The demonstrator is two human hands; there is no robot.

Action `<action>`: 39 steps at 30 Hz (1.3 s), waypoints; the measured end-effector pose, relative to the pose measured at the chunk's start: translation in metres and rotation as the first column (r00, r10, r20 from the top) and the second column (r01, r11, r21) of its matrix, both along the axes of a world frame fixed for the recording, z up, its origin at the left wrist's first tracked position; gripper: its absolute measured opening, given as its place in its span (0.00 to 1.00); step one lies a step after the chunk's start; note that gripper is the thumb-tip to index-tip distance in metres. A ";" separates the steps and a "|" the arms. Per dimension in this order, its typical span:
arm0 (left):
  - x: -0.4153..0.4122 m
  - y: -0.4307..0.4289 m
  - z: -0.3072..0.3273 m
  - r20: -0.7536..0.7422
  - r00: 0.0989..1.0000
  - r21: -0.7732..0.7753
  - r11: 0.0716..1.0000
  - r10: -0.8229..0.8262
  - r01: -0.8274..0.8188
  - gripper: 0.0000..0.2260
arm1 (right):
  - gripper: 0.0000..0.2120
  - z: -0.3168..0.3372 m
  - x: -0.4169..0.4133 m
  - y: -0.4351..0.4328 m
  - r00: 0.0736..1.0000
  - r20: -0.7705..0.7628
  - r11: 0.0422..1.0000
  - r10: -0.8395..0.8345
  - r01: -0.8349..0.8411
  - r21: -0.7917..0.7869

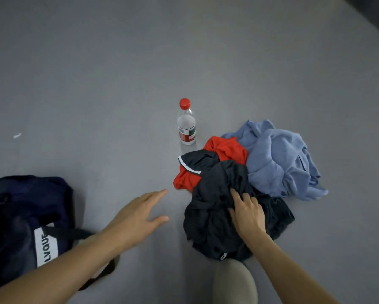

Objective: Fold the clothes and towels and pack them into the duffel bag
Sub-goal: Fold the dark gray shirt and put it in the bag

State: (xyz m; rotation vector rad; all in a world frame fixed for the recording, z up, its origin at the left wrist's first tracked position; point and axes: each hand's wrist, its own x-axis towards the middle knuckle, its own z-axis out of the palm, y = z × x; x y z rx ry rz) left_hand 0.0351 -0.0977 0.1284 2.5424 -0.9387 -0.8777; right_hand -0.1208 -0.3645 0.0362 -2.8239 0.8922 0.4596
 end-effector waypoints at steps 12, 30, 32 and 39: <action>-0.052 0.118 0.208 0.112 0.965 -0.147 0.964 0.237 -0.220 0.16 | 0.12 0.235 0.054 0.000 0.744 0.661 0.956 -0.100 -0.111 0.270; -0.023 0.137 0.232 0.119 0.863 -0.503 0.779 0.492 -0.375 0.35 | 0.06 0.413 0.127 0.190 0.612 0.699 0.525 -0.370 -0.482 0.701; -0.018 0.137 0.234 0.191 0.832 -0.494 0.784 0.520 -0.377 0.22 | 0.07 0.405 0.126 0.203 0.648 0.642 0.460 -0.410 -0.461 0.759; 0.004 0.160 0.240 0.068 0.743 -0.572 0.636 0.666 -0.519 0.08 | 0.05 0.371 0.135 0.221 0.747 0.556 0.443 -0.363 -0.387 0.809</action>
